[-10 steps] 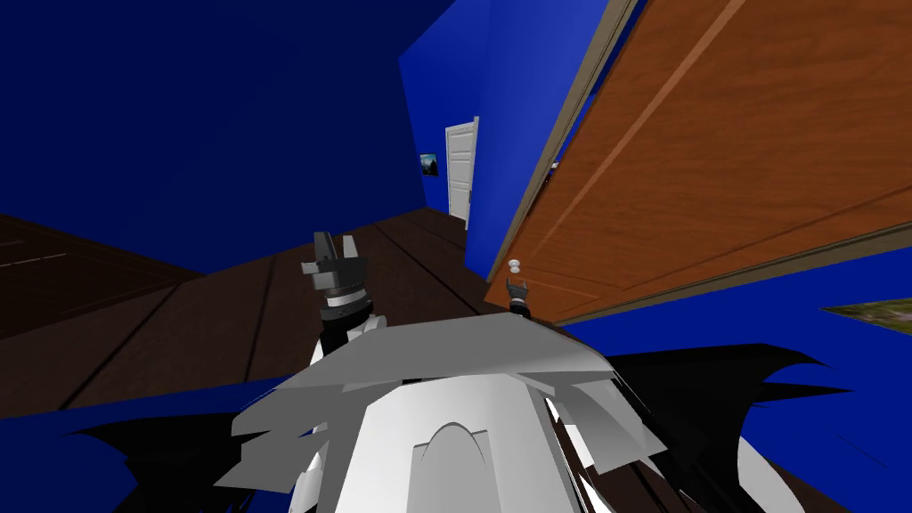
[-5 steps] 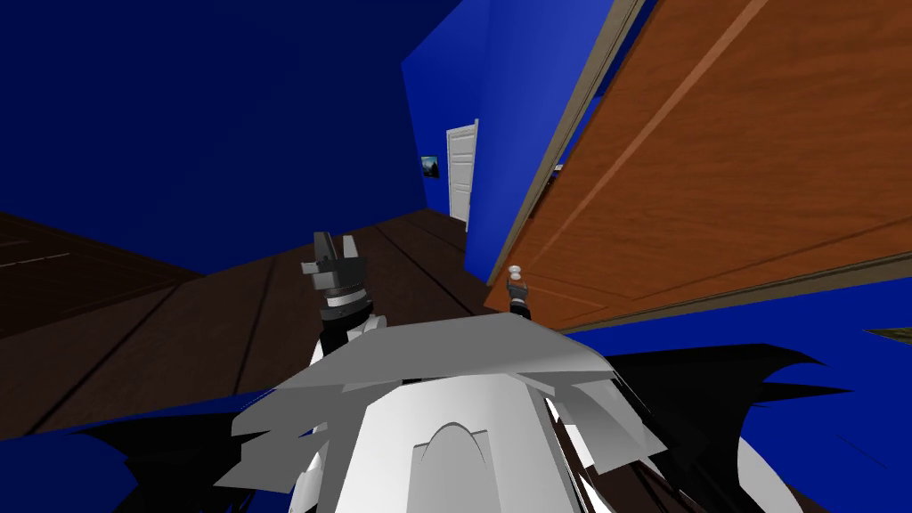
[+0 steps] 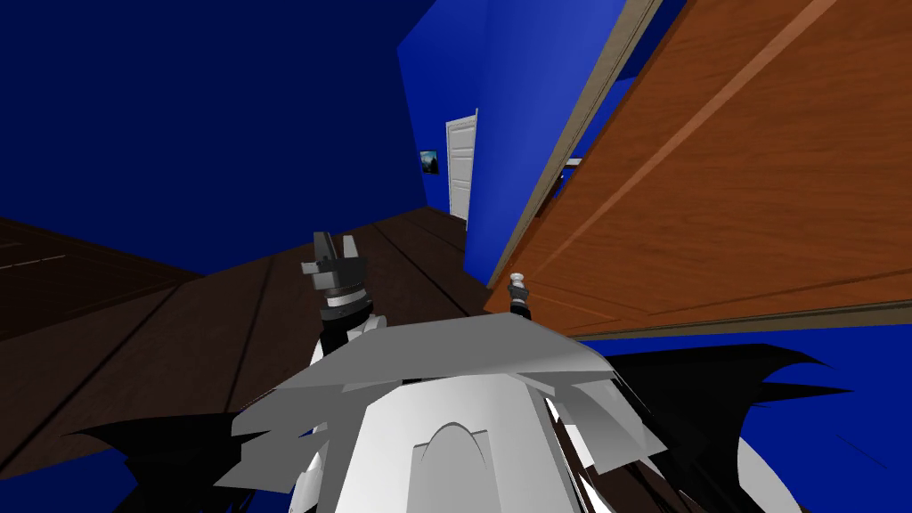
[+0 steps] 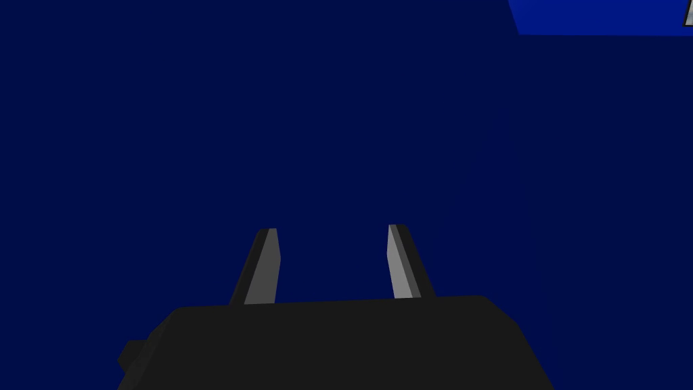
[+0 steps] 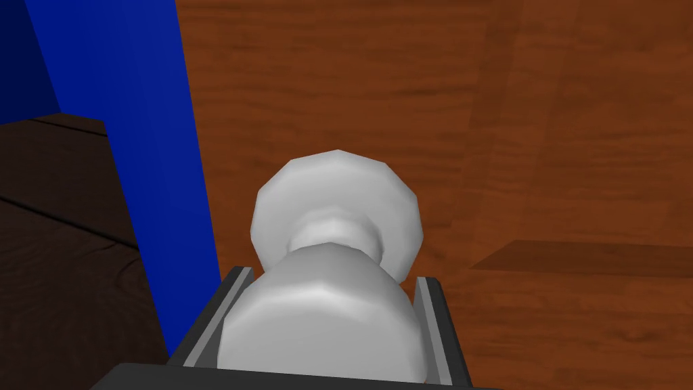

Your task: Pull the door open

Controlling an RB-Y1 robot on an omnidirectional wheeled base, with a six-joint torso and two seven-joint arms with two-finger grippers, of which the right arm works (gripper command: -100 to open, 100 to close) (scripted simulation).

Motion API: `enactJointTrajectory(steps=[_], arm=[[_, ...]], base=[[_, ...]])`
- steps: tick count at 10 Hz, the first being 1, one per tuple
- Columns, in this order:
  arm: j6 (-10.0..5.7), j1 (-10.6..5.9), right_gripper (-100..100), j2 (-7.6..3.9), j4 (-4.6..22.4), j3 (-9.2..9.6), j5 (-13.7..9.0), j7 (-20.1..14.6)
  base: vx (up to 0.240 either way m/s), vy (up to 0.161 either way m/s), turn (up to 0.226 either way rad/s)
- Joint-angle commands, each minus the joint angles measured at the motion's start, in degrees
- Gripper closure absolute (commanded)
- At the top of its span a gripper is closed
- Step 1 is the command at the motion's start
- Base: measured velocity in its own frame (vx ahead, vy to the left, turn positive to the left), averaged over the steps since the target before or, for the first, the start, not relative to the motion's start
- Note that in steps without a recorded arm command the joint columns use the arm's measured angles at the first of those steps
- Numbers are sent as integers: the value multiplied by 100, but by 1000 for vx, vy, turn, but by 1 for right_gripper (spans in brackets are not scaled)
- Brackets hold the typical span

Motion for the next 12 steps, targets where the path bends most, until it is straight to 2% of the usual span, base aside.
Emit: enactJointTrajectory(steps=[1, 5, 6, 7, 12], arm=[[2, 1, 100, 11, -4, 10, 4, 0], [2, 1, 100, 11, -4, 10, 4, 0], [44, 33, 100, -48, -52, 126, 63, -69], [49, 38, 100, -62, -68, 154, 78, -86], [120, 102, 100, -247, -280, 536, 280, -316]], base=[[-27, 14, -2], [-11, 6, 0], [-120, -15, 64], [-191, -36, 71], [-226, -17, 65]])
